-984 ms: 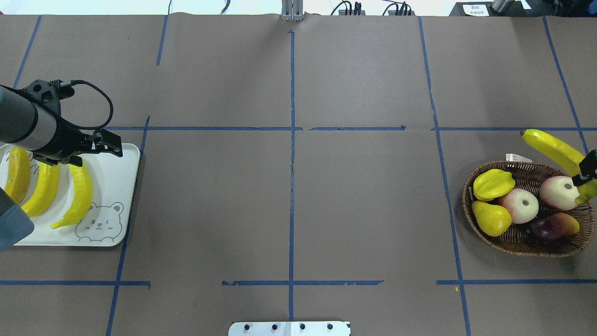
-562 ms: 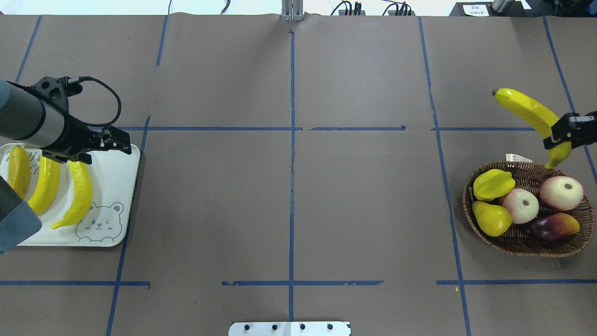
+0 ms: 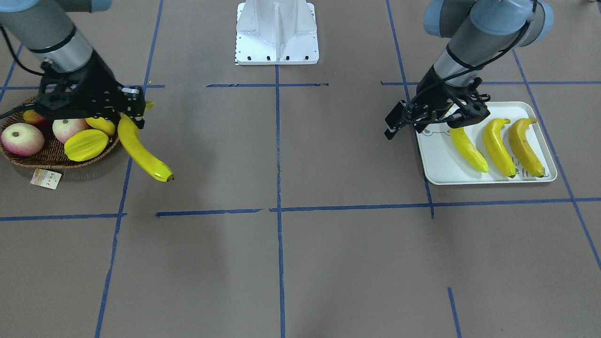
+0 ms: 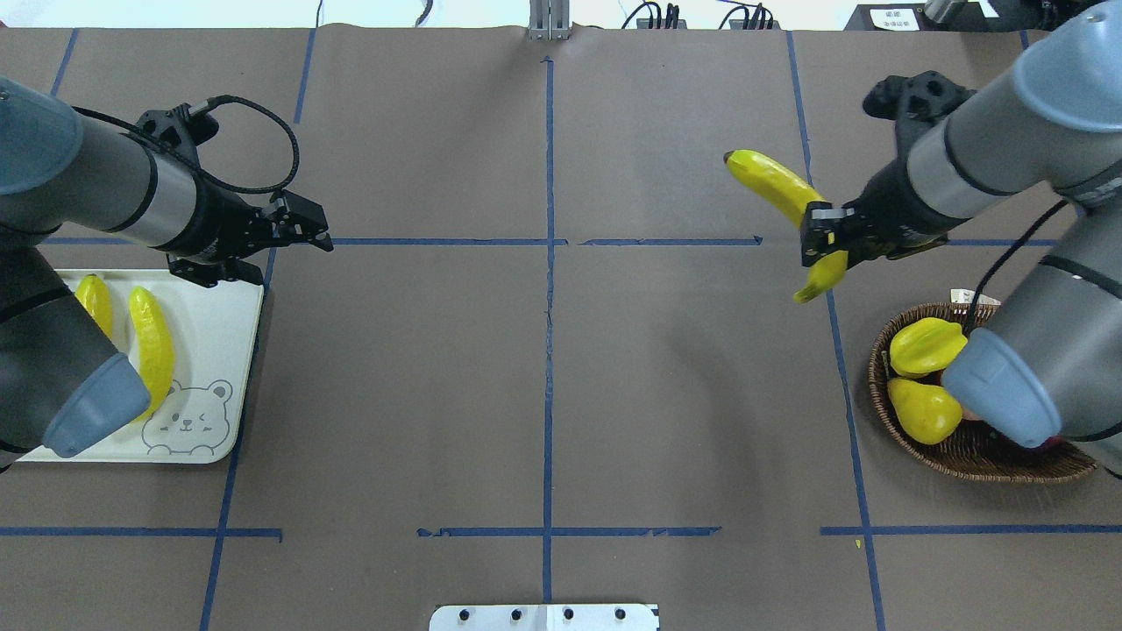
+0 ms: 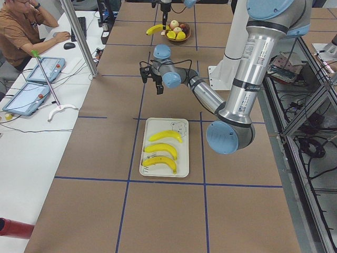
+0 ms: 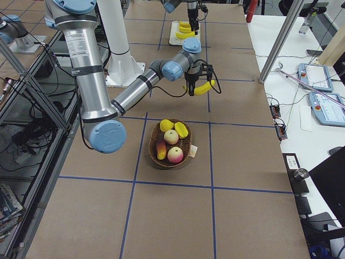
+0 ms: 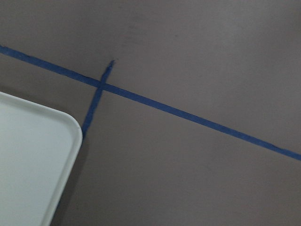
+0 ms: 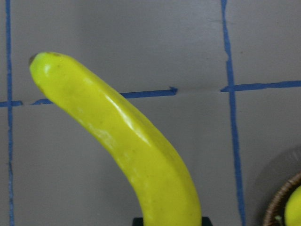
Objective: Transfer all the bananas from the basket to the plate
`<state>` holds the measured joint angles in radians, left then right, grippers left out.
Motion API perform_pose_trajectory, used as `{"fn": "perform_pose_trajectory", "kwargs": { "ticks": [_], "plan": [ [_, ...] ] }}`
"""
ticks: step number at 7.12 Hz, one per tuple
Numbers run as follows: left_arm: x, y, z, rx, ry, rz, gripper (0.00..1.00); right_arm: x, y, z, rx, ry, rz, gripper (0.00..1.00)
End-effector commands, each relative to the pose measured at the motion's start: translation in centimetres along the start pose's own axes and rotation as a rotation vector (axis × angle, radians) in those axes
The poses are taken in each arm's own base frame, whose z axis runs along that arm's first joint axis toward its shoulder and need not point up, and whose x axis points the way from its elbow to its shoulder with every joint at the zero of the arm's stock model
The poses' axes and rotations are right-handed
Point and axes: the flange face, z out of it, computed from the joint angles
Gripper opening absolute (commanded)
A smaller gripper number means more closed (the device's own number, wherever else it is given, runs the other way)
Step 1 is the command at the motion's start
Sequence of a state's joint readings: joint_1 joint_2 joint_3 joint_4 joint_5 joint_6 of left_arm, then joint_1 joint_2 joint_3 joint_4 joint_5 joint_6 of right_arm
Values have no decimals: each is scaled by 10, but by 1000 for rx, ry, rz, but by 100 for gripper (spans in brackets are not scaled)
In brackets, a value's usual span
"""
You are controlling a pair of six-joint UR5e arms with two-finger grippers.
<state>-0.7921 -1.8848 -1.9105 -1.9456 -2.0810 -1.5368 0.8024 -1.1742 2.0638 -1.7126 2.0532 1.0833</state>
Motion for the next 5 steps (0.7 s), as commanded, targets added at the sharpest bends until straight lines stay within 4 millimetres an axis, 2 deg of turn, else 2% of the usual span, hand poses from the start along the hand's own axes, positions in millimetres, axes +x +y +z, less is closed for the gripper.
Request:
{"fn": "perform_pose_trajectory", "kwargs": {
  "ticks": [1,2,4,5],
  "plan": [
    [31,21,19,-51,166,-106,99,-103,38,-11,46,40,52,0],
    [48,25,20,-73,226,-157,99,-122,50,-12,60,26,66,0],
    [77,31,9,-93,345,-236,99,-161,88,2,120,23,81,0],
    [101,44,18,-97,400,-267,99,-174,103,4,119,14,86,0]
  ]
}}
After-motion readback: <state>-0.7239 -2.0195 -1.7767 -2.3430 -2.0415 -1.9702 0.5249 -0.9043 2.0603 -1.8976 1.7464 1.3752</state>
